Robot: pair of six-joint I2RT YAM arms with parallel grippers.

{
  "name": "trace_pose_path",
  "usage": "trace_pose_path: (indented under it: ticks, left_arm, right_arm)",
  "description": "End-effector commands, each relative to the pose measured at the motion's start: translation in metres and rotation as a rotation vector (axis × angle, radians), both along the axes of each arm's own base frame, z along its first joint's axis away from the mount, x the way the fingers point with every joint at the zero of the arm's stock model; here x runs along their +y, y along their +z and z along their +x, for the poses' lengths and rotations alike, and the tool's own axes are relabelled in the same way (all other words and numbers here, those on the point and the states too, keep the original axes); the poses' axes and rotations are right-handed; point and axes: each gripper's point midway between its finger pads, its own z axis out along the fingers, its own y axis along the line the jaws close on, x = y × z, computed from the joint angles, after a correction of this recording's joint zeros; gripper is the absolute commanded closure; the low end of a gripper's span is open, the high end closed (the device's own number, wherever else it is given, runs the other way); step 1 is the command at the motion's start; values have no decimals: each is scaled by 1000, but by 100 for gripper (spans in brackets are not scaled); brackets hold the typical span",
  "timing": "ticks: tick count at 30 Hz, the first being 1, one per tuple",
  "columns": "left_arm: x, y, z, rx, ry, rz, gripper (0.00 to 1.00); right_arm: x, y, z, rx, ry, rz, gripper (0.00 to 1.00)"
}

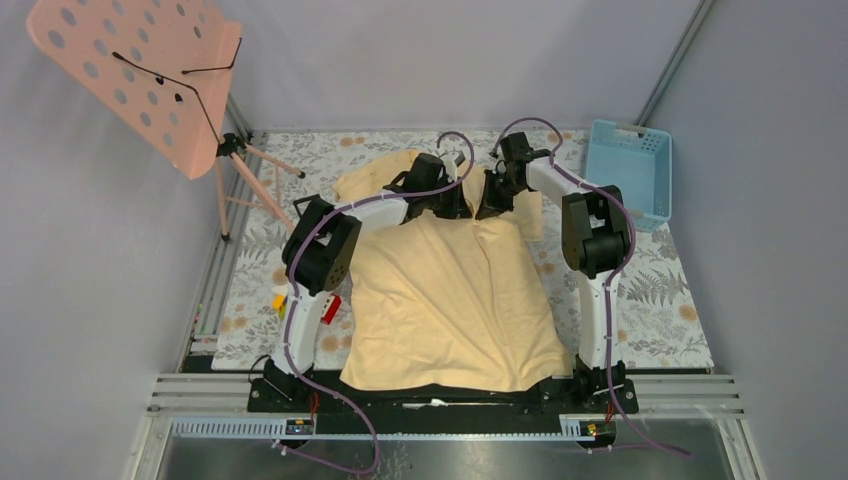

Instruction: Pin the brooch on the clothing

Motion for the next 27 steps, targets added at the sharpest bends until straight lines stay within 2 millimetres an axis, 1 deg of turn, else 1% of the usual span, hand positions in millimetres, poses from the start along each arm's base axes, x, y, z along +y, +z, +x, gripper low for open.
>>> trace_pose_path:
  ticks: [1, 2, 3, 5, 8, 13, 14, 15, 19, 21, 24, 26, 27]
  left_arm:
    - [-26, 84, 2, -168, -86, -182, 100]
    - [-25, 84, 3, -162, -85, -186, 100]
    - [-25, 83, 4, -155, -84, -189, 100]
    - [-23, 80, 6, -145, -84, -190, 100]
    - [-21, 76, 7, -126, -97, -197, 100]
    - [-16, 70, 11, -109, -114, -212, 100]
    - [-15, 69, 11, -103, -123, -216, 100]
    - [-15, 67, 12, -95, -128, -218, 100]
    - [-14, 60, 10, -76, -158, -218, 100]
    - [-15, 57, 9, -65, -177, -212, 100]
    - [-15, 55, 10, -61, -186, -213, 100]
    - [-15, 53, 9, -53, -201, -218, 100]
    - [-16, 53, 8, -50, -211, -218, 100]
  right_arm:
    - [0, 5, 5, -23, 16, -13, 100]
    - [-1, 8, 5, -28, 19, -12, 100]
    - [0, 12, 5, -39, 23, -8, 98]
    - [-1, 22, 5, -68, 33, -4, 87]
    - [-9, 37, 3, -117, 24, -19, 71]
    - [-29, 56, -10, -161, 3, -38, 53]
    - [-33, 55, -17, -158, -3, -38, 49]
    - [-36, 59, -21, -173, -8, -29, 46]
    - [-50, 70, -31, -226, -37, 17, 41]
    - [-61, 72, -35, -245, -70, 36, 39]
    - [-75, 74, -31, -287, -131, 83, 37]
    - [-76, 78, -26, -311, -125, 137, 33]
    - [-73, 79, -24, -320, -106, 159, 31]
